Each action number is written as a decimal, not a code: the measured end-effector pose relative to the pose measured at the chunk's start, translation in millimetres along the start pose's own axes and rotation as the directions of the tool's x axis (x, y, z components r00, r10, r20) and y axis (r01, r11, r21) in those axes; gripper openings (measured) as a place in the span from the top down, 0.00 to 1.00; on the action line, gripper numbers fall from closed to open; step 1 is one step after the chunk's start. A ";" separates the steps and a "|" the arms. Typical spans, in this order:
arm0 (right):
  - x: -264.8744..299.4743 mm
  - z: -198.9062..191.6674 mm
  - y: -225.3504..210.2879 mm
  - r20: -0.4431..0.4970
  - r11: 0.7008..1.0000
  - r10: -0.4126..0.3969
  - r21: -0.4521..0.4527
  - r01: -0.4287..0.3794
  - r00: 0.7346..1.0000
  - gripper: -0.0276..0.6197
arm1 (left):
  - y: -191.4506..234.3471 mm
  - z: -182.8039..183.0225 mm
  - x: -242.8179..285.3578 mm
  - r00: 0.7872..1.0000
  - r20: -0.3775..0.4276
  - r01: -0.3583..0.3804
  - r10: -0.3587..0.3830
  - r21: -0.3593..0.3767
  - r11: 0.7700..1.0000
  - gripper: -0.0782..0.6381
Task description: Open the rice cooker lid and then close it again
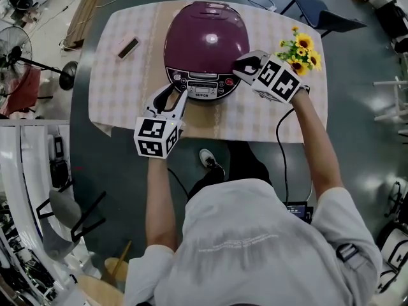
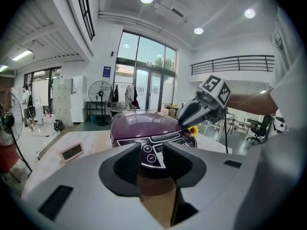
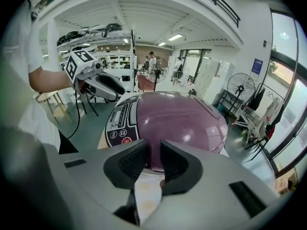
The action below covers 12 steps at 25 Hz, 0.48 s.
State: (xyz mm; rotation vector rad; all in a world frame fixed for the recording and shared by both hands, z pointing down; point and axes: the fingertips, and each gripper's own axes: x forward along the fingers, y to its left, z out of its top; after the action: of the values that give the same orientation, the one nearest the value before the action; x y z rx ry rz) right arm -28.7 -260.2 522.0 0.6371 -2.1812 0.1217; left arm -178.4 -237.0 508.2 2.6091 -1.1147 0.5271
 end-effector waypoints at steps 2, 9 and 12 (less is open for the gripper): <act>-0.6 2.6 3.2 0.004 1.000 0.012 -0.010 -0.012 1.000 0.85 | -1.2 0.0 1.3 1.000 -0.001 0.003 -0.003 0.002 1.000 0.67; -1.1 2.4 1.5 0.060 0.998 0.058 -0.035 -0.056 0.996 0.83 | -1.2 -5.7 1.7 1.000 -0.014 -0.001 0.001 -0.003 1.000 0.67; -0.2 3.2 1.6 0.050 0.995 0.086 -0.056 -0.083 0.995 0.83 | 0.3 -8.3 2.1 1.000 -0.019 -0.006 0.006 -0.007 1.000 0.67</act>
State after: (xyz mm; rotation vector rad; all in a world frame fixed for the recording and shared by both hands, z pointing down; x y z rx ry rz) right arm -31.7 -259.7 520.0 0.5227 -2.2548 0.0914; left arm -179.1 -235.5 516.7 2.5902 -1.1168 0.5474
